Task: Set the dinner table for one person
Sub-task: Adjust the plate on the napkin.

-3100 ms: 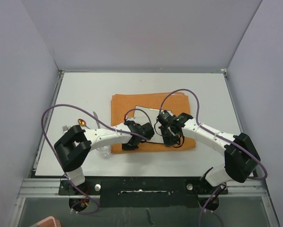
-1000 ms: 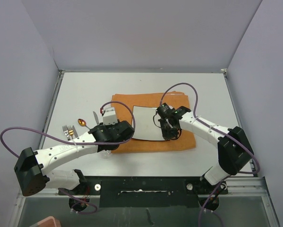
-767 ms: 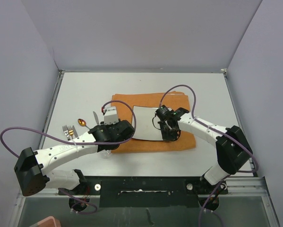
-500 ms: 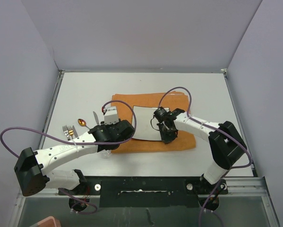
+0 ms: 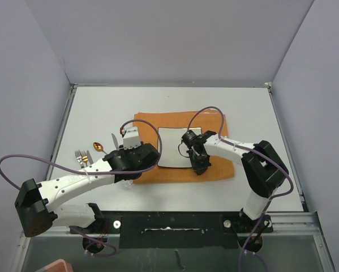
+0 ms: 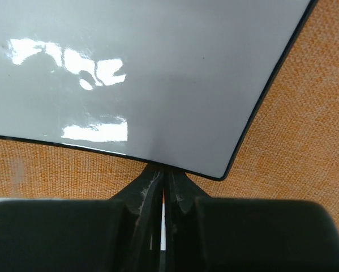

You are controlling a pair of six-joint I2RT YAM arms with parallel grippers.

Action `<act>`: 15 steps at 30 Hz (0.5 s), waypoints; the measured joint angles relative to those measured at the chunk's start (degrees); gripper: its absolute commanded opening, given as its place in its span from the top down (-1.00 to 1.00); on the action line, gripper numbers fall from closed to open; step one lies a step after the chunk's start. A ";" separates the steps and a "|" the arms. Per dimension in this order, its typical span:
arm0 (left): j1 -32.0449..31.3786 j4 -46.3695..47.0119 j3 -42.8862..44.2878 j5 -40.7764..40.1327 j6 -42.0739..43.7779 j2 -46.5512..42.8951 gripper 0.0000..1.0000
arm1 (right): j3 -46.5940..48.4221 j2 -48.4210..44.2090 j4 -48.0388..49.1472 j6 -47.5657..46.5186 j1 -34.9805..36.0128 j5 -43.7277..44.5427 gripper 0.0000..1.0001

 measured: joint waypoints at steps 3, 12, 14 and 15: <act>0.22 -0.22 0.00 -0.15 -0.02 -1.14 0.23 | 0.96 1.18 -0.31 -0.50 -0.09 0.07 1.00; 0.72 -0.96 -0.02 -0.15 -0.07 -1.90 0.23 | 2.73 1.31 -1.73 -1.18 -1.11 0.72 1.00; 1.27 -0.98 -0.28 -0.07 -0.07 -2.14 0.22 | 3.28 -0.52 -2.14 -1.14 -1.11 1.49 1.00; 1.70 -0.90 -0.55 0.13 -0.07 -2.29 0.23 | 3.69 -2.29 -2.51 -1.16 -1.11 1.86 1.00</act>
